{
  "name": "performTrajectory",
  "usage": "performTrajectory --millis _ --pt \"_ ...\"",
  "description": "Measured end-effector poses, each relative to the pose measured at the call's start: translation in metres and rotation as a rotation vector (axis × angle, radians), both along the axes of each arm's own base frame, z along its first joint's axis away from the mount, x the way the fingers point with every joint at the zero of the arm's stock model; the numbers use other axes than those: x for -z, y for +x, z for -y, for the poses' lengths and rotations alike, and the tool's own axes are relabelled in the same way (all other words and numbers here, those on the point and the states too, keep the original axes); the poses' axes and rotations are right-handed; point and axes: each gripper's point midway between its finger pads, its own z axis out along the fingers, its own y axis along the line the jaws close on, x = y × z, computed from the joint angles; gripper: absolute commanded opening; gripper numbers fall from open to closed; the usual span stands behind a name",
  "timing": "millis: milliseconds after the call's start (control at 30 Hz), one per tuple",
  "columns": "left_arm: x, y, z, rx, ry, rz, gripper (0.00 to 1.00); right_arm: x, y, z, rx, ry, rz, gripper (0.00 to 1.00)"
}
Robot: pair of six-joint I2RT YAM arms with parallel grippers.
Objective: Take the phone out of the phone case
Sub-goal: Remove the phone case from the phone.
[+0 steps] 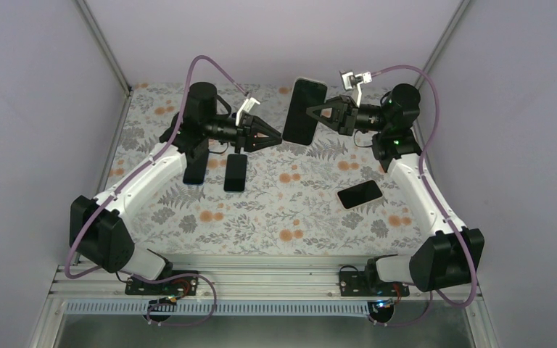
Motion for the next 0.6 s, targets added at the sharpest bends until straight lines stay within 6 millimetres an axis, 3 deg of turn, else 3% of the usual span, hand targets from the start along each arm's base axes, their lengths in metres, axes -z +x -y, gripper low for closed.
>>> performTrajectory --millis 600 --pt "0.005 0.014 0.001 -0.035 0.015 -0.034 0.13 0.002 0.005 0.001 0.032 0.017 0.026 0.04"
